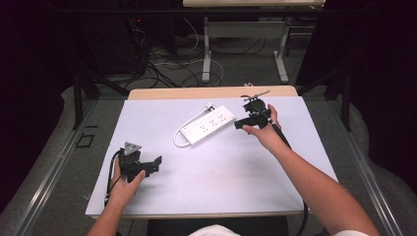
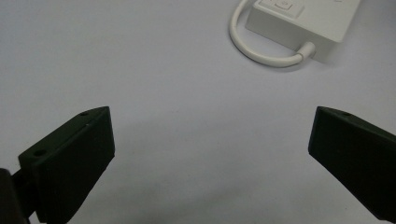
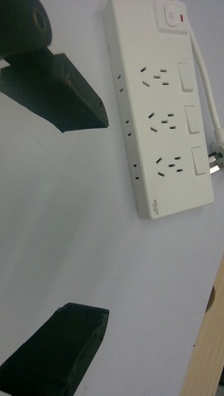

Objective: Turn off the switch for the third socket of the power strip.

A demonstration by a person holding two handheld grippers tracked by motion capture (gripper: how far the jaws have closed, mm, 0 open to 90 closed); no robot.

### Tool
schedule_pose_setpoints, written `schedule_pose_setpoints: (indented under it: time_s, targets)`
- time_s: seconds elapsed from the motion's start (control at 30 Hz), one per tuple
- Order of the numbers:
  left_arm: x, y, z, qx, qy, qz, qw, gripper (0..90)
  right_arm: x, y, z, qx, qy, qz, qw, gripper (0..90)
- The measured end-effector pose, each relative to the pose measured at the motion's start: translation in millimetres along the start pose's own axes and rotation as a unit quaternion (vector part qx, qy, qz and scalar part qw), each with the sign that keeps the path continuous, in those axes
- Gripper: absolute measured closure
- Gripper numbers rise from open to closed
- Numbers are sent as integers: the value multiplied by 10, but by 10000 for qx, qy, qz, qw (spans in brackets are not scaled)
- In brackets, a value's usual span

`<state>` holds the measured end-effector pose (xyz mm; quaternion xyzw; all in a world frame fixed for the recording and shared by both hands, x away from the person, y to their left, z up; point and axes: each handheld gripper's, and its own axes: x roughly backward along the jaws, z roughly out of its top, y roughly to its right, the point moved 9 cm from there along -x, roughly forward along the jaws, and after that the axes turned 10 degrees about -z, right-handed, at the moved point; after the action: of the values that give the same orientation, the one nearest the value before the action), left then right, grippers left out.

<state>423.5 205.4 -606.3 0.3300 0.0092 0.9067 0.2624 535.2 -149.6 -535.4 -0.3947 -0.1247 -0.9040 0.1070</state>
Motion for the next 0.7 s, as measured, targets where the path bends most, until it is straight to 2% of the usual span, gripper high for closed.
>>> schedule_pose_setpoints:
  time_s: [0.17,0.33,0.47,0.63,0.7]
  targets:
    - [-13,-19,-1,105,19,111,9999,6,-43,-38,130,60,-22,-61,10000,85]
    - [-21,-27,-2,76,15,157,9998,6,-62,-56,205,60,9,-72,10000,150]
    - [-21,-39,-13,44,-38,207,9998,5,-93,-64,271,103,24,-121,9999,155]
    - [-25,-46,-21,20,-72,214,9997,5,-140,-84,380,11,344,-143,9993,180]
    - [-30,-42,-22,15,-72,206,9998,5,-166,-92,403,-24,379,-127,9992,206]
